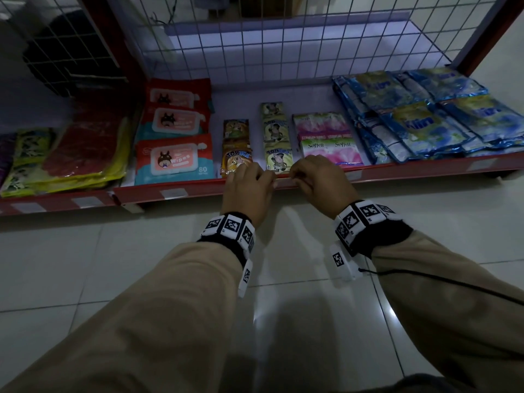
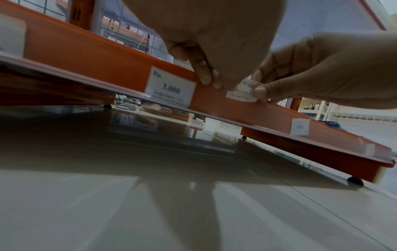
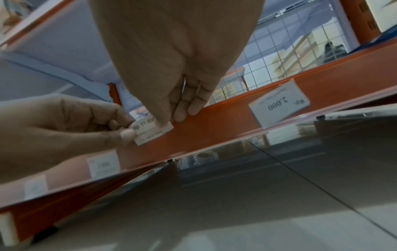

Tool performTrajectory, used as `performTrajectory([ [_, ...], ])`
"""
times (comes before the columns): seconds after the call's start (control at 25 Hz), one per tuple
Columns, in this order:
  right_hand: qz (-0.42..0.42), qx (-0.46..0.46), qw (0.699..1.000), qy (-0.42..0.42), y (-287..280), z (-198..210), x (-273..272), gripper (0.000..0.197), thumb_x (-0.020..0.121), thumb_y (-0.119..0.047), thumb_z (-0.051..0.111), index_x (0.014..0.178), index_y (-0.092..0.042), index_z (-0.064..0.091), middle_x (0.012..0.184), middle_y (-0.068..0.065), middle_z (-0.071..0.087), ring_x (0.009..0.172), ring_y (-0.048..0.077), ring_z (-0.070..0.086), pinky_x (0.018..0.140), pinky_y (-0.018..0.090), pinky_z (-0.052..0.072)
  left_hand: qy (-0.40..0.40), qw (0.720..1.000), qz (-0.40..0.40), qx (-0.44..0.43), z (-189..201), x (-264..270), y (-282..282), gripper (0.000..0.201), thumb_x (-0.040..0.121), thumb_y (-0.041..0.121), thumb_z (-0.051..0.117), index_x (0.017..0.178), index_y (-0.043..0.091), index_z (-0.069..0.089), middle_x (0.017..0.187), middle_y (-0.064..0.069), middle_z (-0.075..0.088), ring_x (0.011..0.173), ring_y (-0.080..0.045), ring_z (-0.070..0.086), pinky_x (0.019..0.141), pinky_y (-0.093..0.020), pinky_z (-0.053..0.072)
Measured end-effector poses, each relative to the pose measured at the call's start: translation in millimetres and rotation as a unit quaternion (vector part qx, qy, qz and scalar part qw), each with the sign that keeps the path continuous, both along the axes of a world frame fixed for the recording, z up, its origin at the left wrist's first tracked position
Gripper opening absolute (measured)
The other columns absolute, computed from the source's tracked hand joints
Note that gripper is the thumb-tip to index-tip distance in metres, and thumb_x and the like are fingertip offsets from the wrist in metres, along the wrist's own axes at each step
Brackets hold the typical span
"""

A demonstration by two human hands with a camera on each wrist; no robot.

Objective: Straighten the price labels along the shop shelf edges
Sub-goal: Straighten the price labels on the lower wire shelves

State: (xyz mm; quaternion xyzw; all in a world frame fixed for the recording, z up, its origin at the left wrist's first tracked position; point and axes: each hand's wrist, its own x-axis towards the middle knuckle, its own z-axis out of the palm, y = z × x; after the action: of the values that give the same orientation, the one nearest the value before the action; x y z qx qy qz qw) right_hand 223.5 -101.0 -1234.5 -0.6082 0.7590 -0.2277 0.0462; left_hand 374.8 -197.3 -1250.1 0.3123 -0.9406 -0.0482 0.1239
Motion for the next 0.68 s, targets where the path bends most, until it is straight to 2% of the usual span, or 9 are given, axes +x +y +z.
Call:
performTrajectory([
  [0.12,0.012,0.037,0.998,0.040,-0.2,-2.8,-0.1,0.017,0.088,-0.011,0.059,0.104,-0.007,0.065,0.103,0.014,0.059,0.099,0.030,0.049,0.080,0.034,0.037,0.001,1.000,-0.008,-0.023,0.9,0.2,-0.1,0.024,0.095,0.031,0.048,0.105,0.014,0.062,0.103,-0.010,0.058,0.102,-0.031,0.049,0.084,-0.041,0.034],
  [0.36,0.007,0.056,0.997,0.061,-3.3,-1.9,0.9,0.020,0.092,-0.009,0.054,0.106,-0.006,0.068,0.102,0.017,0.059,0.099,0.032,0.049,0.080,0.039,0.042,0.007,0.999,-0.028,-0.044,2.8,3.0,2.9,0.020,0.094,0.025,0.052,0.105,0.014,0.064,0.103,-0.009,0.060,0.098,-0.033,0.052,0.080,-0.041,0.037],
  [0.52,0.001,0.049,0.997,0.064,-0.5,-2.7,3.0,0.017,0.091,-0.007,0.053,0.104,-0.005,0.065,0.100,0.017,0.059,0.095,0.032,0.049,0.077,0.042,0.043,-0.029,0.999,-0.019,-0.037,3.4,0.0,-0.9,0.023,0.095,0.026,0.047,0.108,0.017,0.064,0.109,-0.006,0.058,0.105,-0.030,0.048,0.083,-0.040,0.032],
  [0.68,0.004,0.065,0.994,0.092,-1.0,-5.2,2.5,0.021,0.093,-0.008,0.052,0.108,-0.005,0.065,0.105,0.017,0.058,0.099,0.033,0.049,0.082,0.041,0.041,-0.031,0.999,-0.016,-0.038,0.7,0.3,-0.7,0.023,0.095,0.027,0.048,0.107,0.017,0.065,0.108,-0.007,0.057,0.105,-0.030,0.047,0.084,-0.039,0.032],
])
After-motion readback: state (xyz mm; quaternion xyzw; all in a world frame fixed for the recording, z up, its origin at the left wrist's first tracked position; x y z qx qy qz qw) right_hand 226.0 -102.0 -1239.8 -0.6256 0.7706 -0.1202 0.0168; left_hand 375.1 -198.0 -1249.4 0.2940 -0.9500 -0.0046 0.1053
